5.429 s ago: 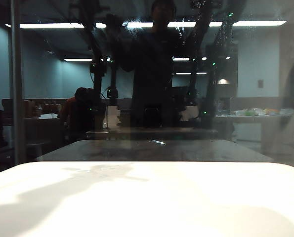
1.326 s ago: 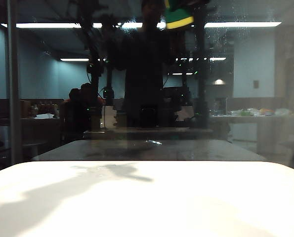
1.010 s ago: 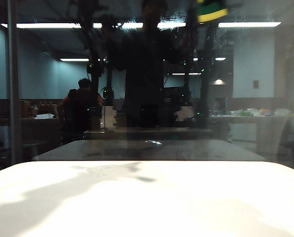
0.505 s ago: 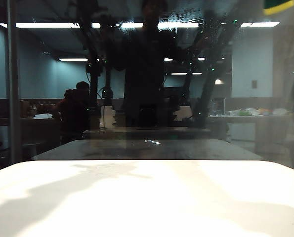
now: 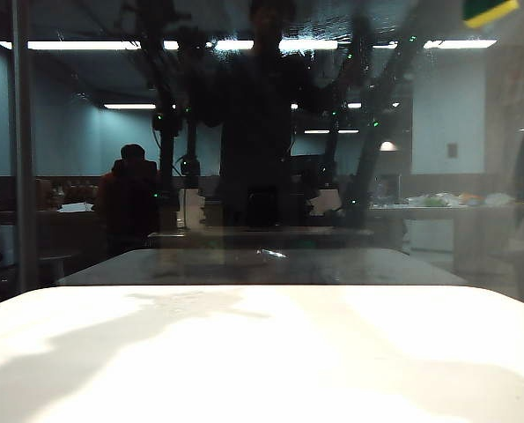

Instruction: Reach upward to find where there is water on the glass, pick up the sponge from the table, dry the water, and finally place the sponge back on the table.

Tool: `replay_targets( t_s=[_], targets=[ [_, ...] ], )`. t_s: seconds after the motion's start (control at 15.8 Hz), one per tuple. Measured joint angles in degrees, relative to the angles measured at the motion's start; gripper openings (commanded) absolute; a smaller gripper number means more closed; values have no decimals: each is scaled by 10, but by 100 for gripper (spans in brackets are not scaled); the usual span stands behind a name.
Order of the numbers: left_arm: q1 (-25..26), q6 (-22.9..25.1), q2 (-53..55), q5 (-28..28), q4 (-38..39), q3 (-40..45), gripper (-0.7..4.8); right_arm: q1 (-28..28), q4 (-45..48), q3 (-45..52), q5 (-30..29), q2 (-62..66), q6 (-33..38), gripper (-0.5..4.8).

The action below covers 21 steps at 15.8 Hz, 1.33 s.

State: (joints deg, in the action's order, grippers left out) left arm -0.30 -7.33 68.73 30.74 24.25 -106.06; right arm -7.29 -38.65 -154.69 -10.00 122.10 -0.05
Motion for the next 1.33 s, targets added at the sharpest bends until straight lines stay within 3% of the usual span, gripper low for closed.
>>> replay_targets(
  t_s=[0.25,0.69,1.33],
  targets=[
    [0,12,0,-1,0,0,-5,57,-17,0,-43,-54,0,-9],
    [0,13,1,0,0,0,-5,68,-108,15,-16,-168,2,-9],
    [0,13,1,1,46,0,-5,197,-121,456,40,-425,-33,-9]
  ],
)
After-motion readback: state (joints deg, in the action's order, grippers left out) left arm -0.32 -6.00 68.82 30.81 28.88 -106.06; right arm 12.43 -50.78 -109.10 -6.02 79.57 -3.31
